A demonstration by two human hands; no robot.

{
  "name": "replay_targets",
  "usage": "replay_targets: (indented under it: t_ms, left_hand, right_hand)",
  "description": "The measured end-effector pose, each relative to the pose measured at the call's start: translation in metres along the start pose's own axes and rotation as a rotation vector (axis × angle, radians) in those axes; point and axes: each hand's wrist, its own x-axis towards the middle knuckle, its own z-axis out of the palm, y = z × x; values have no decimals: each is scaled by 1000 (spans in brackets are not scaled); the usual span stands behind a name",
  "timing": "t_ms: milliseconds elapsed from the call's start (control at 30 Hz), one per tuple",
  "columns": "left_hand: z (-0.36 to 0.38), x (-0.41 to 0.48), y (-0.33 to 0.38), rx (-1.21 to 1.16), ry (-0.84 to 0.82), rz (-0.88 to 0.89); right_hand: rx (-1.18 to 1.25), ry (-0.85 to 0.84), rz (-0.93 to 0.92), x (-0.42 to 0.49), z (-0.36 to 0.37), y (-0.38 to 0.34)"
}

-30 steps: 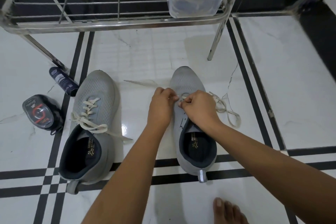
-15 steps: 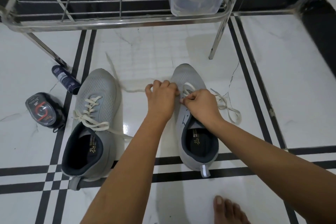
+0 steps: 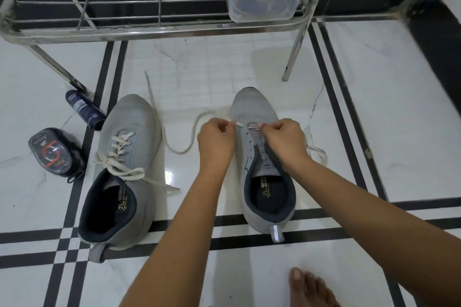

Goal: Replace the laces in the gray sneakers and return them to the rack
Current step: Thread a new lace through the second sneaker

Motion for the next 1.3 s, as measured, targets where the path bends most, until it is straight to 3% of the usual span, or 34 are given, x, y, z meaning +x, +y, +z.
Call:
replay_targets:
  t_ms: [100,267,367,500,767,900,1033,1300]
  left_hand:
    - [15,-6,0,-357,-53,-298]
    - [24,0,1,-612,-79,-514]
    - [25,2,5,-516,-102,-404]
    - [24,6,1,-493,-166,-352]
    - [22,10,-7,-398,-168,-258]
    - [13,12,-4,-251,-228,-128]
    - [11,13,7,-134,-244,15]
    - [-9,8,49,-302,-178,40]
  right_hand:
    - [39,37,121,8,-8,9]
    - [223,22,197,13,-5,9]
    - [373,-22,205,13,1,5]
    - [385,-94,203,19,-2,6]
    - [208,-195,258,32,-11,-3]
    - [101,-254,112,32,-17,-6]
    - [145,-281,-10,26,-11,-14]
    - [226,-255,-117,7,-26,-51]
